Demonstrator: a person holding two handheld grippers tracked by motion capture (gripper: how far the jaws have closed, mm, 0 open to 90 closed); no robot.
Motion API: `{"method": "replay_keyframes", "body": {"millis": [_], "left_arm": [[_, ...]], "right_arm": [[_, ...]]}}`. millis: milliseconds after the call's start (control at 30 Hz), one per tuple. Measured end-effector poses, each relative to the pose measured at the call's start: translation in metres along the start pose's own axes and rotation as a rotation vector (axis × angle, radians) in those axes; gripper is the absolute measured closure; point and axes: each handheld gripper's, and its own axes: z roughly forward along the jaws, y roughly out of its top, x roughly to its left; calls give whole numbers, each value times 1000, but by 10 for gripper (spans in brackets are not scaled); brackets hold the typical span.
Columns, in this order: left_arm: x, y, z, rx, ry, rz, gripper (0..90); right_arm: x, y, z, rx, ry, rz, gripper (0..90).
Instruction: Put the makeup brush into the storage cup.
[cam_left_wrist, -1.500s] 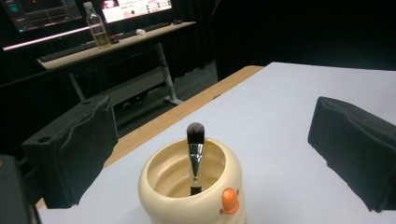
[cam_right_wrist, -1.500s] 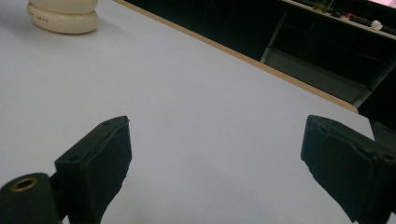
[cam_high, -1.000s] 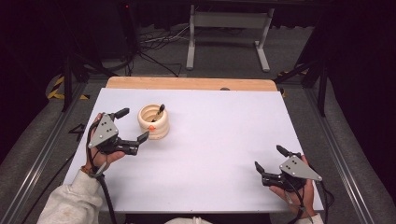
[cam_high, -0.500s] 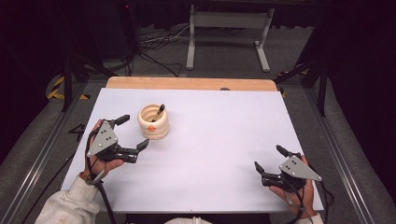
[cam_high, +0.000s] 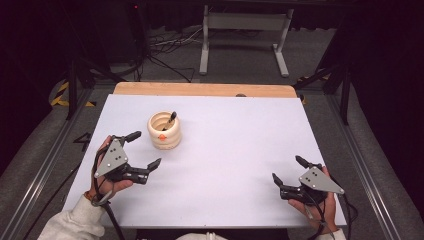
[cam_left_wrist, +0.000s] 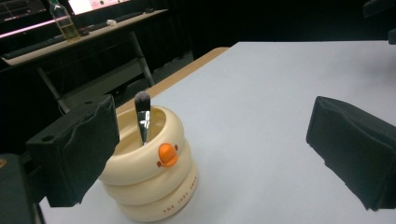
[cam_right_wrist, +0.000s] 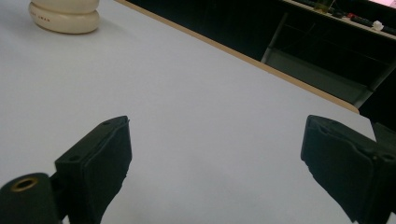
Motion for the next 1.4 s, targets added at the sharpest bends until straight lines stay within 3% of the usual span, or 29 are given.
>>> {"method": "replay_keyframes", "body": {"millis": [800,900,967,1400], "left_arm": [[-22,-33,4,75,-42,-6,43],[-22,-39,4,92,-52,-34,43],[-23,-43,3,111,-58,-31,41],[-20,-53,-6,140,-16,-116,19]], "right_arm": [[0,-2,-1,6,-1,4,97],[0,-2,-1,4,0,4,97],[0,-2,0,4,4,4,96],[6,-2,1,10,32,-24,96]]}}
